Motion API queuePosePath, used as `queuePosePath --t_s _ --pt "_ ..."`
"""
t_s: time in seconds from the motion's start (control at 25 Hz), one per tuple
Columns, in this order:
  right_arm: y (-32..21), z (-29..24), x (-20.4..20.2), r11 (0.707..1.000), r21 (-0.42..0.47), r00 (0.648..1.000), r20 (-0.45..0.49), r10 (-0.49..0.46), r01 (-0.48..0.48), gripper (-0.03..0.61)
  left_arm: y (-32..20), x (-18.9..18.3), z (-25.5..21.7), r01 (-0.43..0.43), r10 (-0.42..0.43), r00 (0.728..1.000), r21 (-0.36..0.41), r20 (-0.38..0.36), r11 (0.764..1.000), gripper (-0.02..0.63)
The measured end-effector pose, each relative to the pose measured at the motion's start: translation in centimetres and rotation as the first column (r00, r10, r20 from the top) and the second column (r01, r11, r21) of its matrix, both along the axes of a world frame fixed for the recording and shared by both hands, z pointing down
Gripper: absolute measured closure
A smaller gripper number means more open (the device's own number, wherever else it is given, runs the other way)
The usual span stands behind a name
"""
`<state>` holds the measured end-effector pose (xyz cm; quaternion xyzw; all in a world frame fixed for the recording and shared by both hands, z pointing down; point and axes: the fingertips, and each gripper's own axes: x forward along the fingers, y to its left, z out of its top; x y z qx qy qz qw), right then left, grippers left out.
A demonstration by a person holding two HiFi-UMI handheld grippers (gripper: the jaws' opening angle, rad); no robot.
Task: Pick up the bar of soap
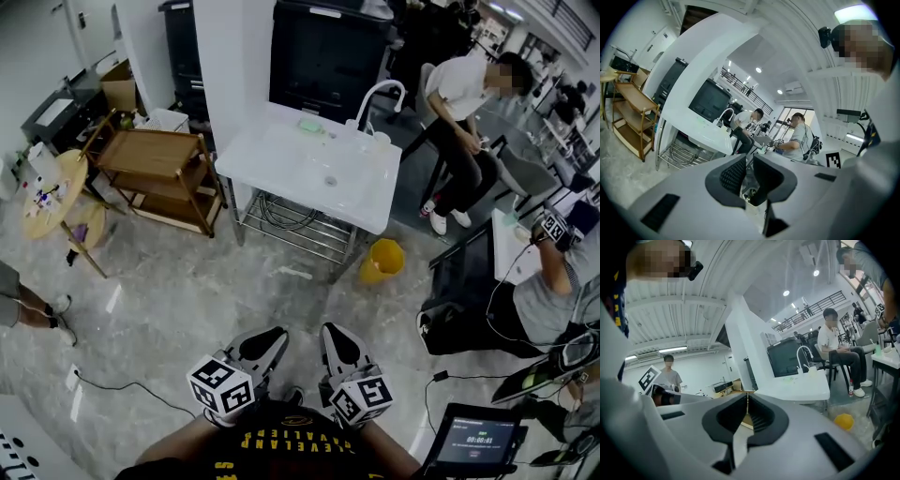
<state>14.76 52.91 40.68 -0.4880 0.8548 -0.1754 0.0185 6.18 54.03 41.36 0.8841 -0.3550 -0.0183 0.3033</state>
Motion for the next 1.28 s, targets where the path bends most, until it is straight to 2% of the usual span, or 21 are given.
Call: queuePosePath --t_s 0.32,0.56,0.92,1.08,1.28 --pt "-8.0 -2.1 -5.0 1.0 0.02 0.999 -0.03 0.012 -0.011 0.56 -8.6 -4.7 -2.4 -0.037 0.038 0.999 0.055 -0.016 0.998 0.557" --pt "-13.0 -1.6 -7.5 1.0 0.002 0.999 -0.045 0.028 -0.028 0.56 -13.8 -7.1 -1.8 -0.079 0.08 0.995 0.028 -0.066 0.997 0.557" --pt "-16.9 0.5 -8.3 0.996 -0.064 0.997 -0.06 0.05 -0.054 0.56 -18.3 -7.5 0.0 -0.123 0.121 0.989 -0.019 -0.09 0.992 0.557" --pt "-21.0 1.2 -8.3 0.997 -0.077 0.999 -0.03 0.011 -0.013 0.56 -21.9 -7.2 0.5 -0.097 0.095 0.993 -0.025 -0.064 0.995 0.557" --pt "-27.7 0.9 -6.9 0.998 -0.052 0.999 -0.002 -0.041 0.041 0.56 -27.7 -5.7 0.1 -0.054 0.054 0.998 -0.003 -0.025 0.999 0.557"
